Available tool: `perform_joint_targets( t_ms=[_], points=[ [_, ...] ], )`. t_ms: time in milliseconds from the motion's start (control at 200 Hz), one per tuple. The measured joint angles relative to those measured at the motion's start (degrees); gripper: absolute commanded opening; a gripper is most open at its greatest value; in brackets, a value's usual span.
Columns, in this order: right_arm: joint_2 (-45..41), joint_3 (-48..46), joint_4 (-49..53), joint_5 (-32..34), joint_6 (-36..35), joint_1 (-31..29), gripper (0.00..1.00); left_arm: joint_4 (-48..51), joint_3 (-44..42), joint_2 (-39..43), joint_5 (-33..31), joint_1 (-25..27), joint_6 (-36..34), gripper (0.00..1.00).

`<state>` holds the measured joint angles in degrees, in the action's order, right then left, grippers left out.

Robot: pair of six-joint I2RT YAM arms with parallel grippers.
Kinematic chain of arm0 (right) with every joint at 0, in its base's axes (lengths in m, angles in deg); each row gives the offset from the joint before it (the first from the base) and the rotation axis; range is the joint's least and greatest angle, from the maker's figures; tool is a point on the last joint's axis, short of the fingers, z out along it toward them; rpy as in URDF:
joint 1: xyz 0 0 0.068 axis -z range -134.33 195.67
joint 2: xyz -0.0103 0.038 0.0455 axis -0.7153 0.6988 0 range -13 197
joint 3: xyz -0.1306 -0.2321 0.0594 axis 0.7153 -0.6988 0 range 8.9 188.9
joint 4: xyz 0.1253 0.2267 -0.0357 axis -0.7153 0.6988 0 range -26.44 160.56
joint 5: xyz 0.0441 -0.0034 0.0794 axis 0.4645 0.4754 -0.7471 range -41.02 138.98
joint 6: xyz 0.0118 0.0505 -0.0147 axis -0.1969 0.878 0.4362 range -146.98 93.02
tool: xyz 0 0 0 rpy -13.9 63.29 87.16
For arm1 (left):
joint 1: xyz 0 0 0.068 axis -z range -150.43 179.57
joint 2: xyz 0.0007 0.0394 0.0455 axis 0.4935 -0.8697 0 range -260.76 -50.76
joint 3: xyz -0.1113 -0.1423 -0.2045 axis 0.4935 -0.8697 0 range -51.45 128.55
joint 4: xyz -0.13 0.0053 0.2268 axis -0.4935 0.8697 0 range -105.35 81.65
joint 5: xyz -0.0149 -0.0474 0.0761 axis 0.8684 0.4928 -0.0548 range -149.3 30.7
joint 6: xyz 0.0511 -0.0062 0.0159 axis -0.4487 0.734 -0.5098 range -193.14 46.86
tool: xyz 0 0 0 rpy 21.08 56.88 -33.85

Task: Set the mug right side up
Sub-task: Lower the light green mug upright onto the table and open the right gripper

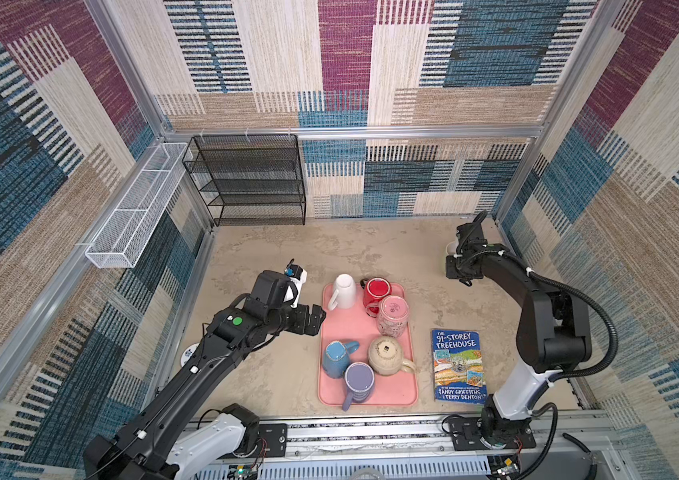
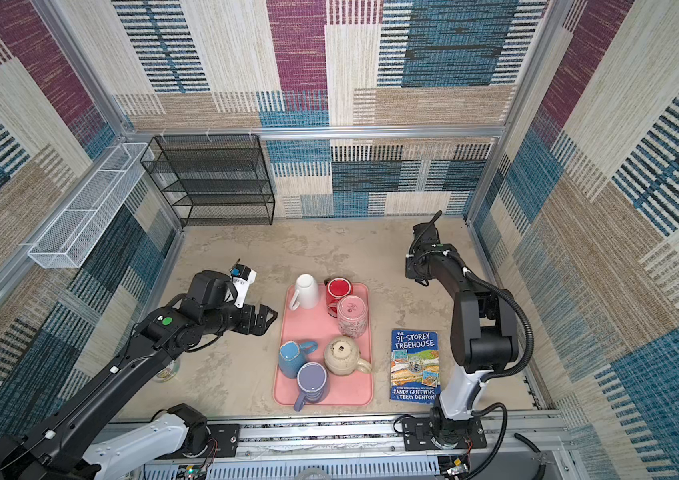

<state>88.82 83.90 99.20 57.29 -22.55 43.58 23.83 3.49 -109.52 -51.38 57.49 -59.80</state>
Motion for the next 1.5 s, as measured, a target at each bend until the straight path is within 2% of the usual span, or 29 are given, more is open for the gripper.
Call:
perform_joint_targets(
  t_ms=[240, 616, 671, 766, 836, 947, 1052, 1187, 1327, 1497],
  points=[
    [2.12, 0.26, -0.02, 0.37, -0.2, 2.49, 0.0, 0.02, 0.0, -0.22, 0.66, 0.24, -0.87, 0.96],
    [6.1, 4.22, -0.87, 0.87, -0.2, 2.8, 0.0, 0.07, 0.02, -1.55, 1.27, 0.22, -1.31, 0.96],
    [6.16, 4.24, -0.9, 0.87, -0.2, 2.8, 0.09, 0.07, 0.02, -1.57, 1.27, 0.22, -1.33, 0.95],
    [6.16, 4.22, -0.9, 0.92, -0.2, 2.8, 0.15, 0.07, 0.09, -1.84, 1.29, 0.24, -1.36, 0.94],
    [6.16, 4.2, -0.94, 0.92, -0.2, 2.8, 0.25, 0.07, 0.09, -1.99, 1.29, 0.24, -1.44, 0.94],
    [6.12, 3.65, -1.31, 0.85, -0.22, 2.8, 0.35, 0.09, 0.15, -2.12, 1.29, 0.24, -1.51, 0.94],
    [5.49, 3.17, -1.36, 0.83, -0.2, 2.8, 0.5, 0.11, 0.15, -2.34, 1.29, 0.24, -1.51, 0.94],
    [3.93, 2.97, -1.49, 0.81, -0.15, 2.8, 0.66, 0.15, 0.15, -2.75, 1.27, 0.22, -1.51, 0.94],
    [0.76, 2.45, -1.73, 0.2, -0.13, 2.8, 0.74, 0.26, 0.35, -2.95, 1.22, 0.22, -1.55, 0.94],
    [-6.56, 0.22, -3.39, -1.9, 0.57, 2.43, 0.78, 0.52, 1.29, -4.44, 0.9, 0.22, -1.84, 0.91]
  ],
)
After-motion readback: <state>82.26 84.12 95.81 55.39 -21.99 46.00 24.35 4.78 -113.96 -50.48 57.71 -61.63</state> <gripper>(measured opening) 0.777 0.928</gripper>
